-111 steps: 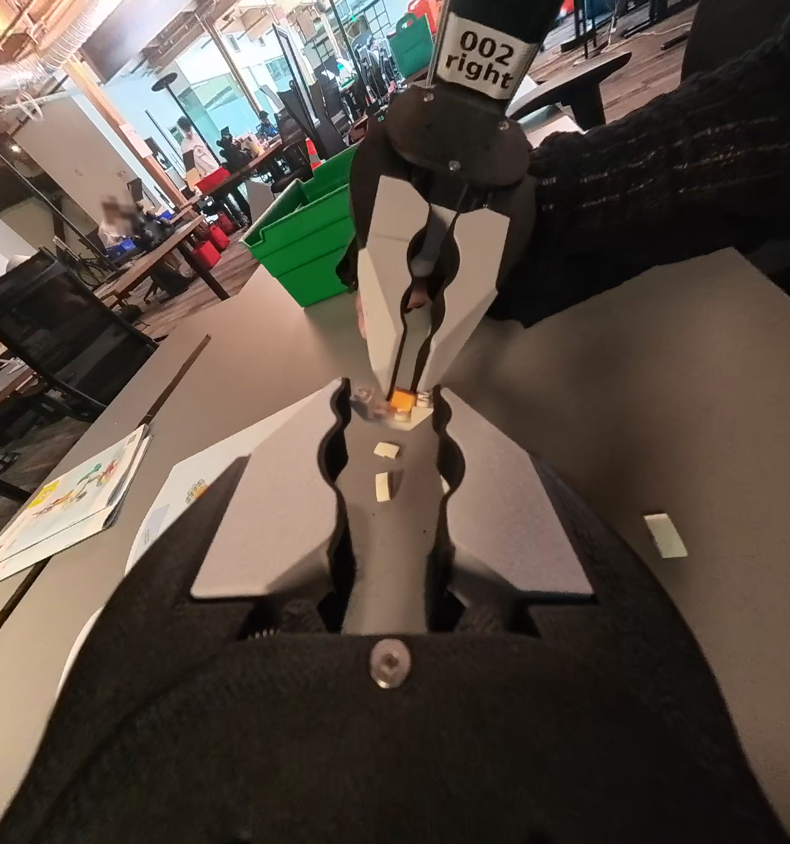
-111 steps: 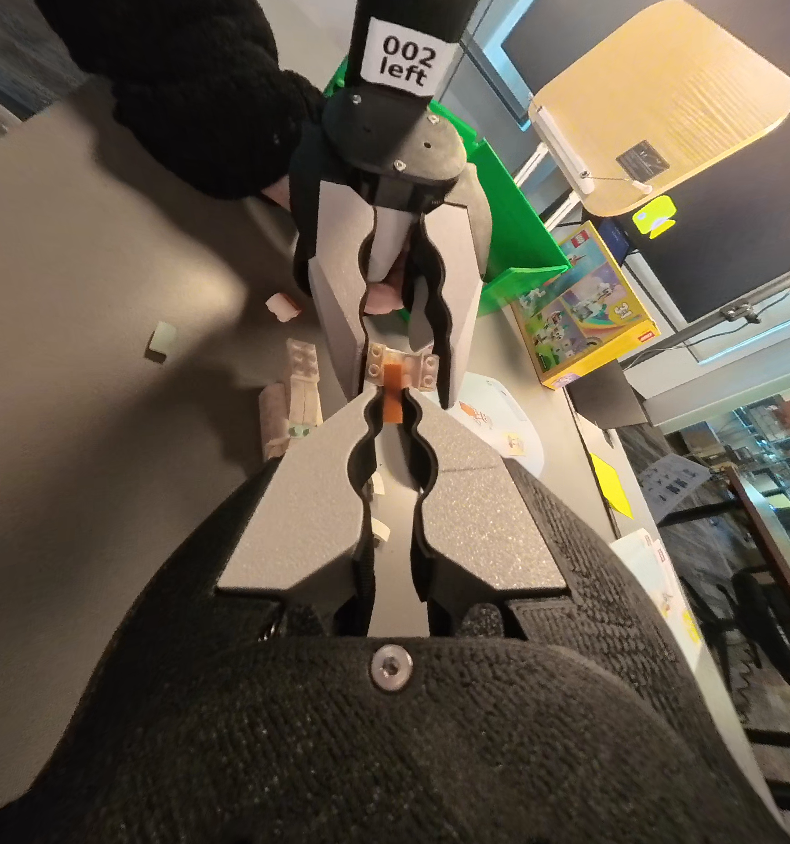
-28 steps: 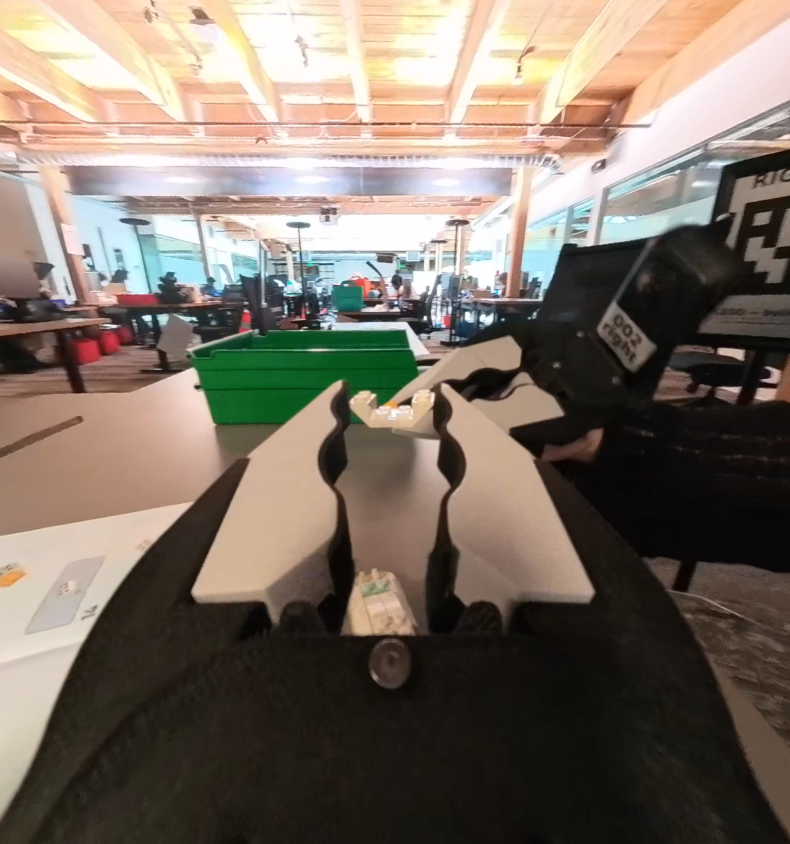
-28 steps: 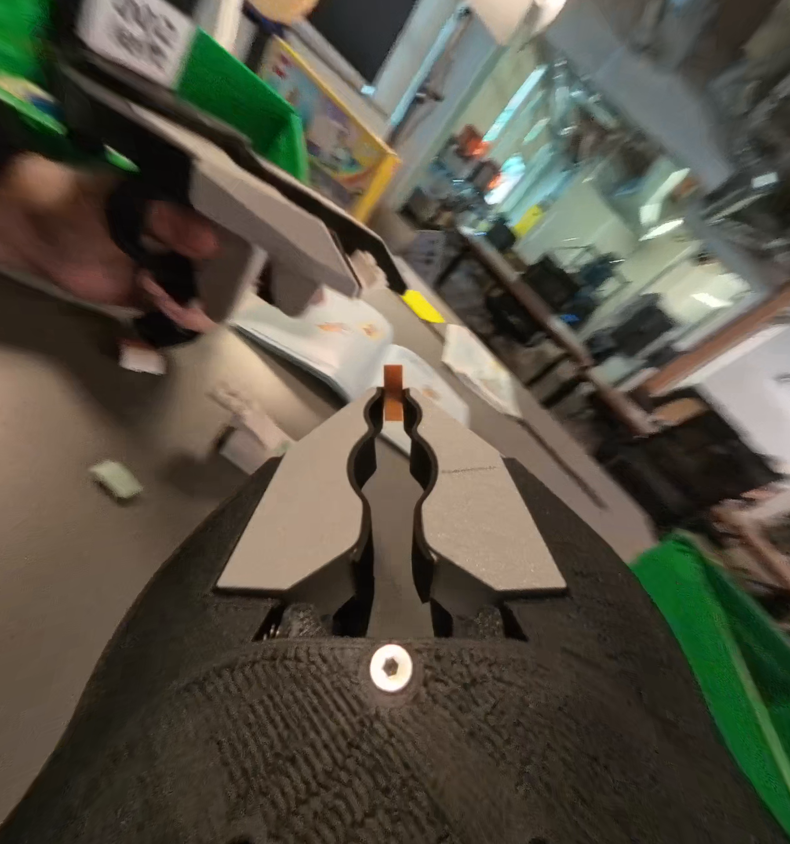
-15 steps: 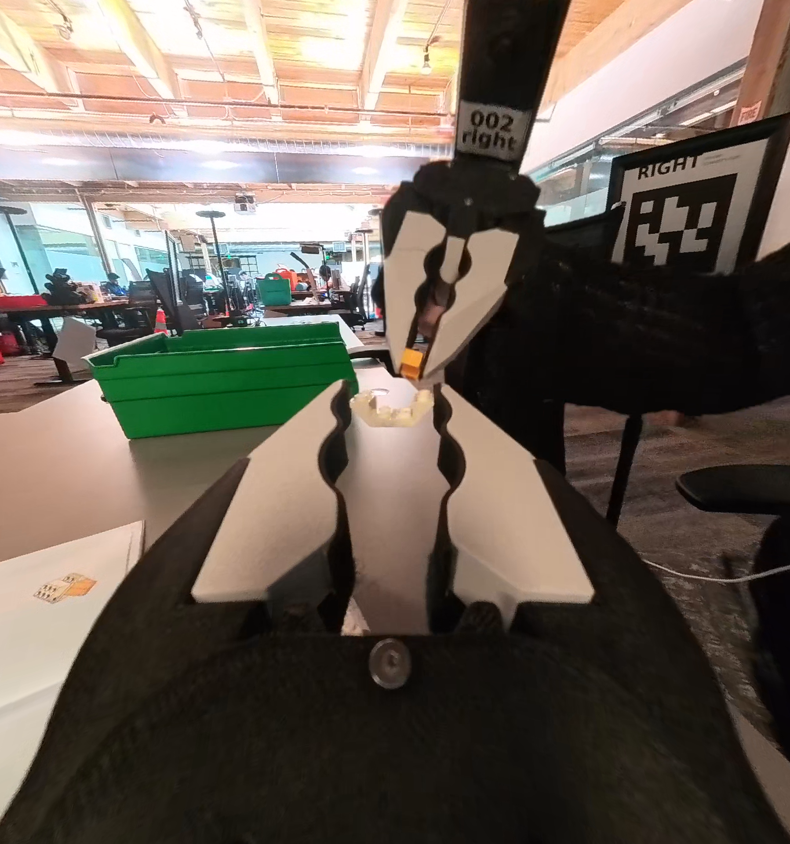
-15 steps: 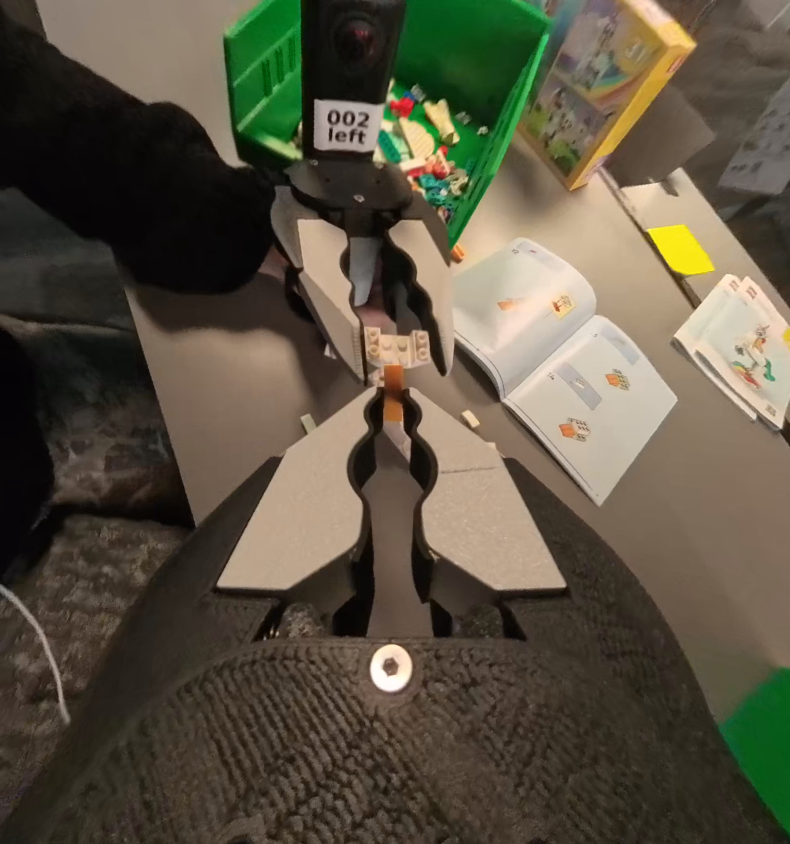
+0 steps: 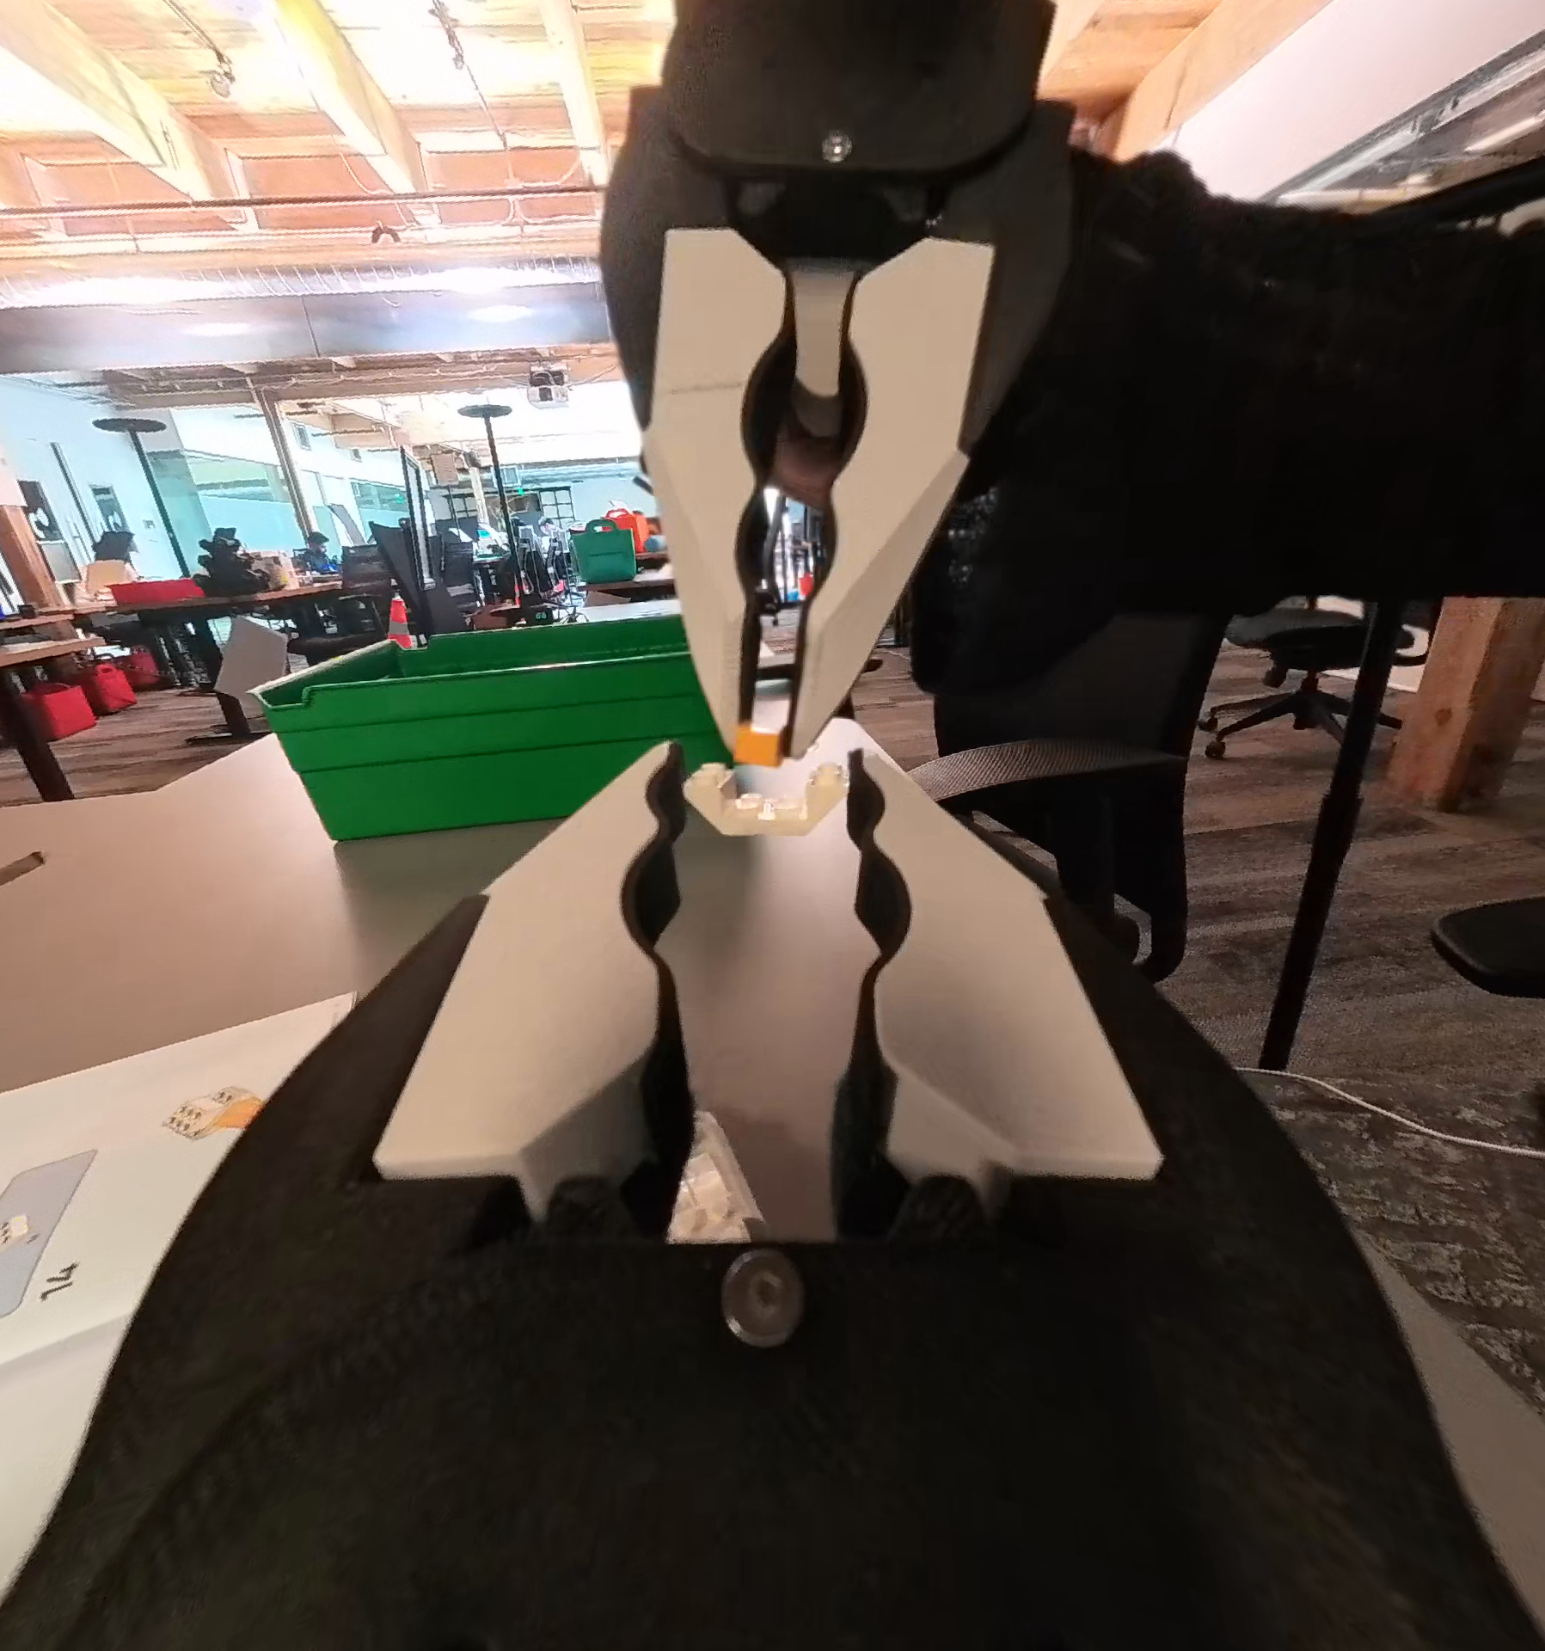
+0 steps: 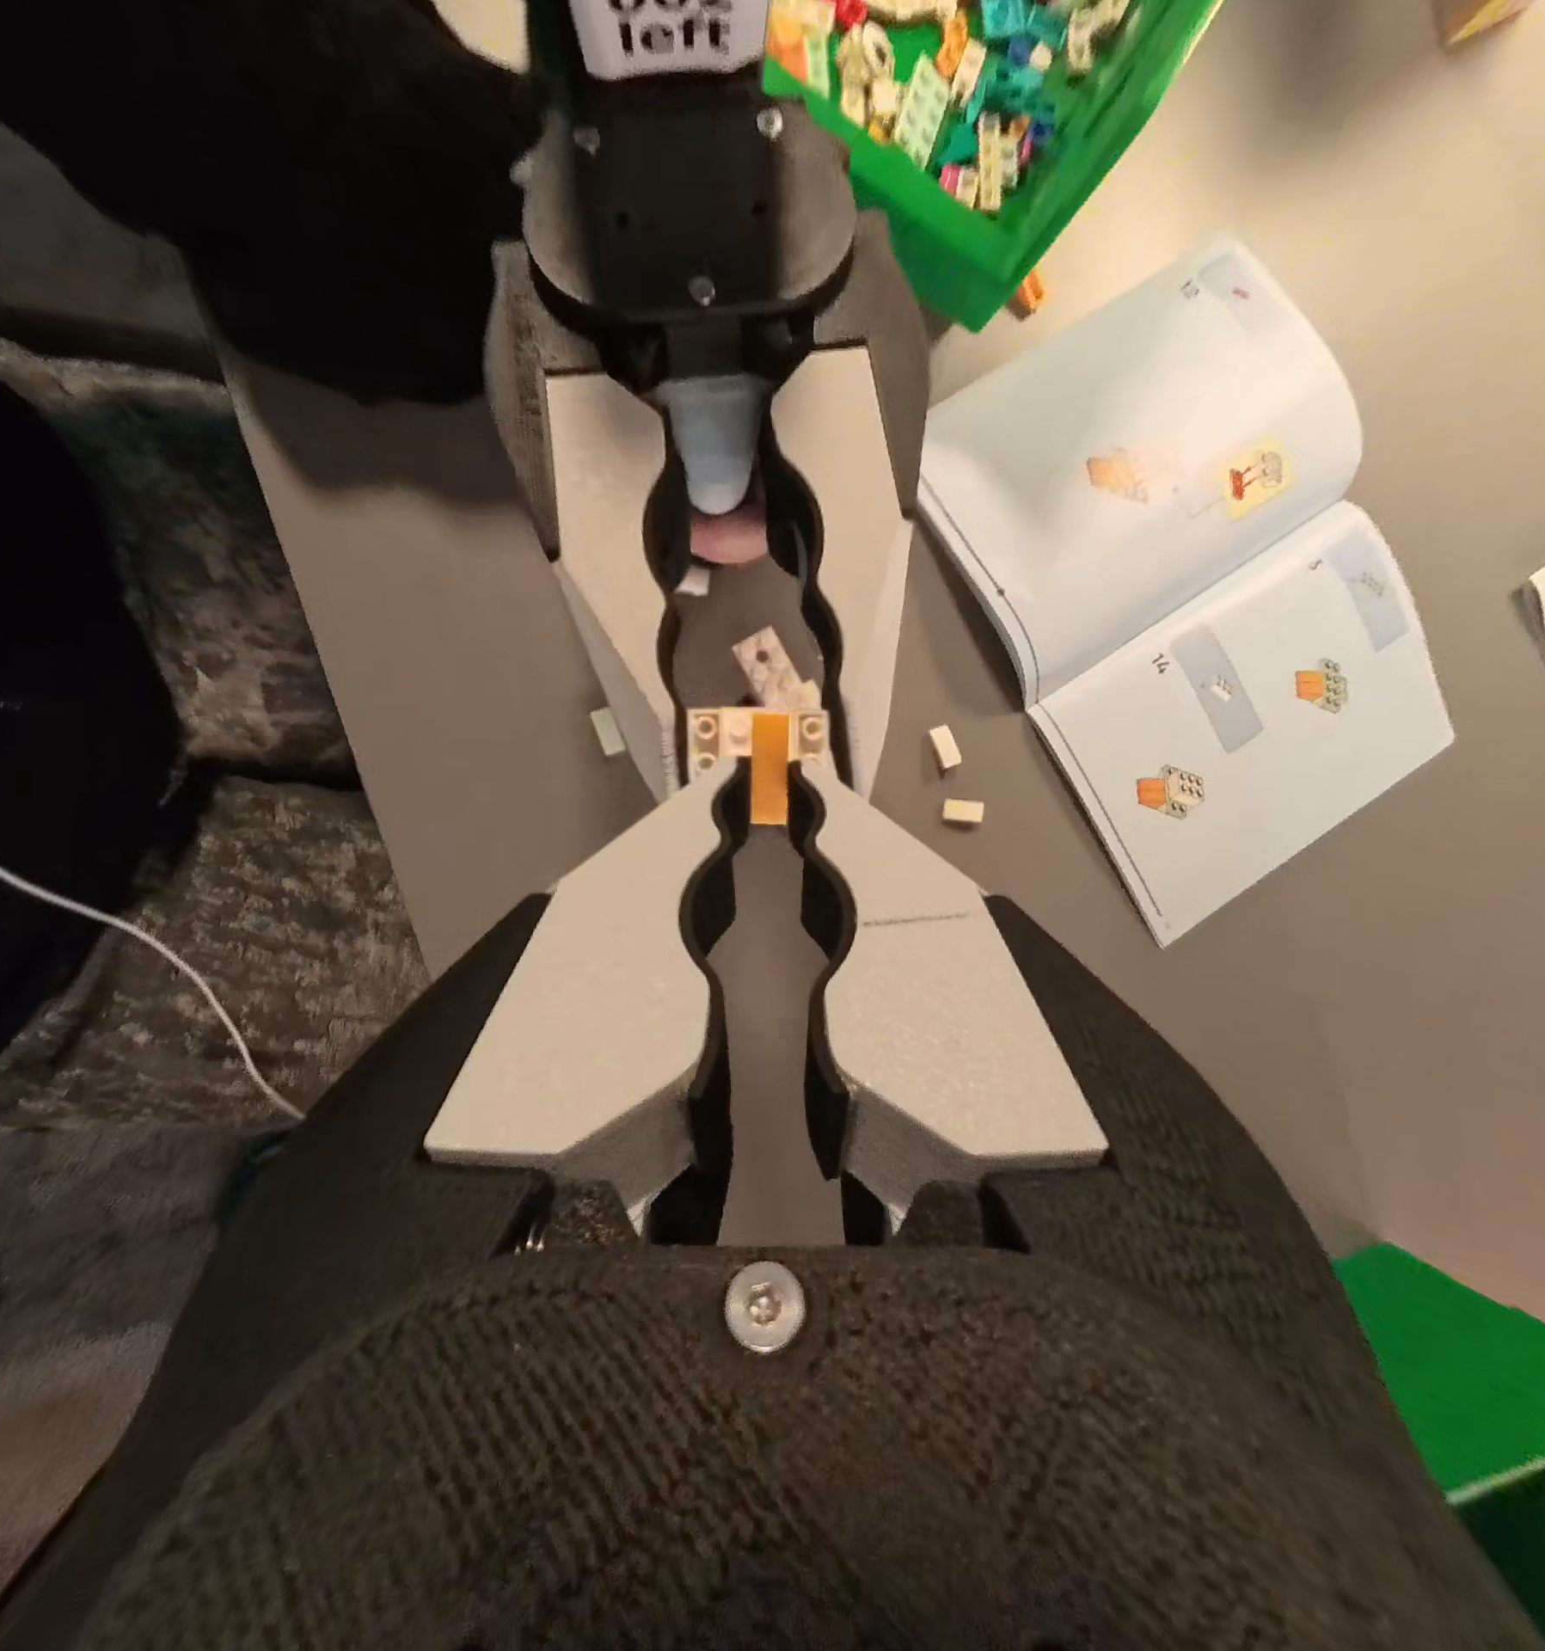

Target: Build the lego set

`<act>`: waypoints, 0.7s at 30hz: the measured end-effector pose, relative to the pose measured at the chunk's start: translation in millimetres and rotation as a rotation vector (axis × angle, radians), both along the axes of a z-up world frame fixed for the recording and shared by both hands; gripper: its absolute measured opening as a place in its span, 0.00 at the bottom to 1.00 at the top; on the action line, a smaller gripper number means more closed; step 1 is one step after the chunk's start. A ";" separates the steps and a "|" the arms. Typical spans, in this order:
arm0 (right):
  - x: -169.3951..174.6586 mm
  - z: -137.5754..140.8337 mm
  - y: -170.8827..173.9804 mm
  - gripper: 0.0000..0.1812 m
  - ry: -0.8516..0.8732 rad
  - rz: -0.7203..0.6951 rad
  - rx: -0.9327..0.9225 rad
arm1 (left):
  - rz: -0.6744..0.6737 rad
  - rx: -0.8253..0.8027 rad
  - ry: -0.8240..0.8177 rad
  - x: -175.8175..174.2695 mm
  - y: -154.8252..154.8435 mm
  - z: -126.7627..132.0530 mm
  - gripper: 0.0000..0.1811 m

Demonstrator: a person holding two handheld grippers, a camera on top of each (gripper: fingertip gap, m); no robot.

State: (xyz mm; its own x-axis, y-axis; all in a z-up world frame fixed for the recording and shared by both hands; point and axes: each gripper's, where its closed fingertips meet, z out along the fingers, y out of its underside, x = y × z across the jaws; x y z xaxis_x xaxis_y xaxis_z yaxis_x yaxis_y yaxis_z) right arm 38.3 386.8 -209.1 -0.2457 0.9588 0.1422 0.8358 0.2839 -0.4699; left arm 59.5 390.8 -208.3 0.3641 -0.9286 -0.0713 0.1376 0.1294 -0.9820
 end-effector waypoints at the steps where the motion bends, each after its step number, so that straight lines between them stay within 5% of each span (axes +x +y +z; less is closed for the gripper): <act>1: 0.8 -2.2 0.9 0.03 -0.029 0.003 0.000 | -0.003 -0.001 0.001 0.5 -0.5 -0.3 0.20; 21: 2.5 -10.8 9.9 0.04 -0.199 -0.063 0.027 | 0.024 -0.017 0.019 -1.8 5.4 -4.2 0.20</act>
